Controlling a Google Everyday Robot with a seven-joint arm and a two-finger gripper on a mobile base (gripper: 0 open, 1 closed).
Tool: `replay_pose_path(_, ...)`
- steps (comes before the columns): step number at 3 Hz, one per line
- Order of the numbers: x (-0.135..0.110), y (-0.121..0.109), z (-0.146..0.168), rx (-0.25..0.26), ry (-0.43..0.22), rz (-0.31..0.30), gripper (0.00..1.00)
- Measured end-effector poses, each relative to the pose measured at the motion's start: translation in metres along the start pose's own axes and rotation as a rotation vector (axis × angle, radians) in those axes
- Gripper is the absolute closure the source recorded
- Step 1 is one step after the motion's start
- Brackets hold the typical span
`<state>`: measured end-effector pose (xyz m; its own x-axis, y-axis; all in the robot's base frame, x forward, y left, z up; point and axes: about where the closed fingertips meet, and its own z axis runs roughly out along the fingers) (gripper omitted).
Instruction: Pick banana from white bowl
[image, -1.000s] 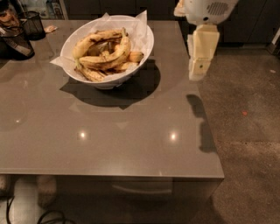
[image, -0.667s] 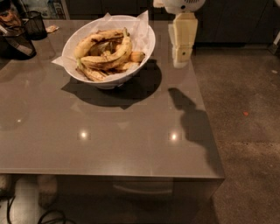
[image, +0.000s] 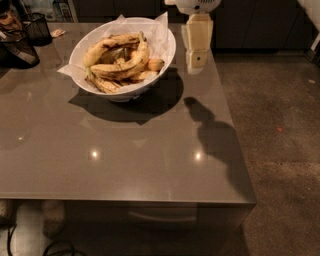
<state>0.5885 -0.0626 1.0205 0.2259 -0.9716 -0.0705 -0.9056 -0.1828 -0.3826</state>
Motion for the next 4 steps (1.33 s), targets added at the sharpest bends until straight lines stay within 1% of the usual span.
replay_pose_path(1, -0.012, -0.020, 0.027, -0.036, -0.017, -0.033, 0.00)
replay_pose_path(2, -0.021, -0.037, 0.053, -0.078, -0.048, -0.036, 0.00)
replay_pose_path(3, -0.032, -0.052, 0.069, -0.098, -0.074, -0.047, 0.00)
replay_pose_path(4, -0.044, -0.067, 0.079, -0.097, -0.093, -0.059, 0.18)
